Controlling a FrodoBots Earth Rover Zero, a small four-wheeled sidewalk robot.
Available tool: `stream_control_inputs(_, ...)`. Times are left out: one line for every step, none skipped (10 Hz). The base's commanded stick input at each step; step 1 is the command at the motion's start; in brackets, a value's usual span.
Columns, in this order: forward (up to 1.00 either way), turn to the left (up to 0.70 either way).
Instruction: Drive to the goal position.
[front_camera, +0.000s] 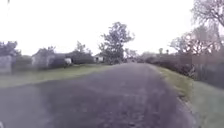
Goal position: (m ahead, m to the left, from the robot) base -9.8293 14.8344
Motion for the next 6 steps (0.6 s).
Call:
stream_control_inputs(0.81,0.02)
stream_control_inputs(0.24,0.03)
stream_control_inputs(0.00,0.34)
stream_control_inputs(0.00,0.74)
stream_control_inputs(0.00,0.83)
stream_control_inputs(0.00,0.85)
